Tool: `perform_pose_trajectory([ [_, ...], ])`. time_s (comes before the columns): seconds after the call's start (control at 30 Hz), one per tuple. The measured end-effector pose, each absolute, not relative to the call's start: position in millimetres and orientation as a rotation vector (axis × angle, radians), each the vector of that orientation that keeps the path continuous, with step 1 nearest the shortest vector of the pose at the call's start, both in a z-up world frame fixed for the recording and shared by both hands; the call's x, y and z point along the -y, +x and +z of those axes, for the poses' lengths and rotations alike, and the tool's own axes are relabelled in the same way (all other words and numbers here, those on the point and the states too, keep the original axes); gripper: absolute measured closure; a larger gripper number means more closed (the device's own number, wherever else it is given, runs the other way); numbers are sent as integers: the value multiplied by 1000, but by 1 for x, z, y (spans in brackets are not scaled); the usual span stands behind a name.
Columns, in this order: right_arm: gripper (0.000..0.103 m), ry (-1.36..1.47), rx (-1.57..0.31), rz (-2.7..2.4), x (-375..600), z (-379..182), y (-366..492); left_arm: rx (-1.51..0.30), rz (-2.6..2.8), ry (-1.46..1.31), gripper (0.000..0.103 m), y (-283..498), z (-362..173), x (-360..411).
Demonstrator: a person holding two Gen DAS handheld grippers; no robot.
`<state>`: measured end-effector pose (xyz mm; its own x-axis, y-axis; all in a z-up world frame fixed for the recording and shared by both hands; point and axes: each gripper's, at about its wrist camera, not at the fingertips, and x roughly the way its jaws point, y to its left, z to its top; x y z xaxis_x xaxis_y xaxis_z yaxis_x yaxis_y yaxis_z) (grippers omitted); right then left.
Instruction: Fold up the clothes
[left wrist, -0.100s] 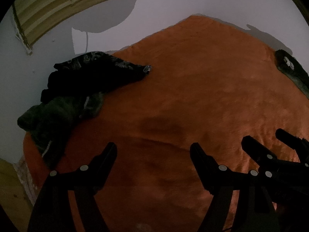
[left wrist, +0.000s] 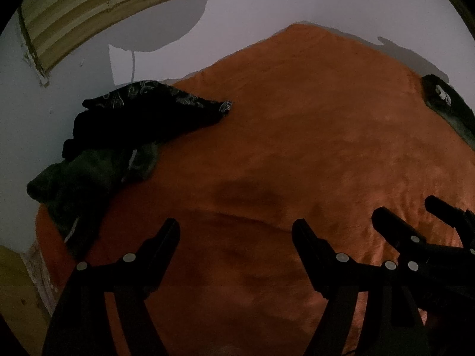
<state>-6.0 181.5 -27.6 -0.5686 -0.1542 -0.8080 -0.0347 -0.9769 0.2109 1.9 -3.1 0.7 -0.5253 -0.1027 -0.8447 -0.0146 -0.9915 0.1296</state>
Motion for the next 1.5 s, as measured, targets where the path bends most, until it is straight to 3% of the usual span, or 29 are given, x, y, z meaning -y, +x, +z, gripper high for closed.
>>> perform_pose_trajectory([
  [0.67, 0, 1428, 316, -2736, -186, -27, -1, 263, -2723, 1458, 24, 8, 5, -3],
  [1.5, 0, 1430, 327, -2733, -192, -27, 2, 234, -2730, 1462, 24, 10, 2, -5],
])
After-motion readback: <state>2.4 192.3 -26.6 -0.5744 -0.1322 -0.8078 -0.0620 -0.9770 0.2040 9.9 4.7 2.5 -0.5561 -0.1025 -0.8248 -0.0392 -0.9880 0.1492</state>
